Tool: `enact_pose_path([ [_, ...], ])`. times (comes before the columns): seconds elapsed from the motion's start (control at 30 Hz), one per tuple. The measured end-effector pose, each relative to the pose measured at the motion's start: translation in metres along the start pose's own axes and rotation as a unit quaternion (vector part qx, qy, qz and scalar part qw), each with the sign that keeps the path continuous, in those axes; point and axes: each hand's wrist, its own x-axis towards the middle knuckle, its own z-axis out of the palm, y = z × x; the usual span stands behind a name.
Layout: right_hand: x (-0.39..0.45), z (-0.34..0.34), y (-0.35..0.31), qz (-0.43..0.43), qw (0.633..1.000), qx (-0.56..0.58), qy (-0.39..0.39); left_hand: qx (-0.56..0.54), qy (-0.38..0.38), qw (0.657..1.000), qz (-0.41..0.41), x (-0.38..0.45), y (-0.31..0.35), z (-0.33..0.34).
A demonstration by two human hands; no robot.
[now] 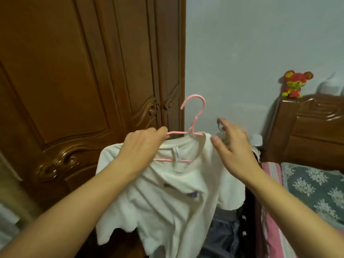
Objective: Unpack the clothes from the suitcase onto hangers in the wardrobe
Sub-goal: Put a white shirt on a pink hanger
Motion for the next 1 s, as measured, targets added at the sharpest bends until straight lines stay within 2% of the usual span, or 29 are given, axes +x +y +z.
enact_pose_path([
  [0.07, 0.021, -0.003, -0.008, -0.054, 0.985, -0.031, -0.162, -0.034, -0.023, 0.999, 0.0, 0.0, 0.008, -0.011],
  [0.1, 0.027, 0.002, -0.012, -0.081, 0.974, -0.044, -0.208, -0.07, -0.05, 0.996, -0.007, 0.001, 0.008, -0.016],
  [0.13, 0.031, 0.009, -0.012, -0.093, 0.972, -0.042, -0.211, -0.122, -0.079, 0.989, -0.017, 0.0, 0.006, -0.021],
  [0.2, 0.036, 0.014, -0.009, -0.107, 0.983, -0.02, -0.149, -0.207, -0.161, 0.964, -0.049, -0.007, -0.001, -0.034],
  [0.3, 0.036, 0.013, -0.004, -0.129, 0.991, -0.012, -0.028, -0.185, -0.213, 0.955, -0.092, -0.022, -0.015, -0.053],
  [0.37, 0.033, 0.013, -0.01, -0.161, 0.985, 0.029, -0.055, -0.165, -0.207, 0.955, -0.132, -0.034, -0.023, -0.066],
  [0.43, 0.03, 0.015, -0.017, -0.207, 0.971, 0.044, -0.112, -0.197, -0.229, 0.944, -0.136, -0.046, -0.031, -0.078],
  [0.5, 0.031, 0.017, -0.016, -0.237, 0.963, 0.05, -0.117, -0.241, -0.249, 0.928, -0.14, -0.058, -0.034, -0.087],
  [0.57, 0.031, 0.019, -0.012, -0.253, 0.963, 0.024, -0.089, -0.234, -0.233, 0.929, -0.163, -0.064, -0.03, -0.092],
  [0.67, 0.02, 0.031, -0.011, -0.263, 0.961, -0.028, -0.082, -0.058, -0.113, 0.973, -0.195, -0.058, -0.002, -0.097],
  [0.7, 0.017, 0.034, -0.013, -0.258, 0.962, -0.022, -0.086, -0.042, -0.084, 0.98, -0.175, -0.056, 0.013, -0.101],
  [0.73, 0.016, 0.034, -0.015, -0.246, 0.966, -0.004, -0.083, -0.066, -0.081, 0.984, -0.146, -0.053, 0.028, -0.106],
  [0.8, 0.02, 0.029, -0.014, -0.212, 0.972, 0.069, -0.07, -0.155, -0.124, 0.972, -0.124, -0.053, 0.045, -0.121],
  [0.87, 0.027, 0.014, -0.011, -0.169, 0.973, 0.14, -0.075, -0.161, -0.082, 0.968, -0.174, -0.06, 0.027, -0.126],
  [0.9, 0.028, 0.007, -0.009, -0.14, 0.973, 0.164, -0.08, -0.143, -0.062, 0.961, -0.227, -0.067, 0.009, -0.122],
  [0.93, 0.029, 0.002, -0.007, -0.113, 0.974, 0.18, -0.079, -0.16, -0.061, 0.941, -0.292, -0.079, -0.01, -0.118],
  [1.0, 0.027, -0.006, -0.002, -0.076, 0.976, 0.196, -0.053, -0.321, -0.082, 0.867, -0.372, -0.103, -0.025, -0.104],
])
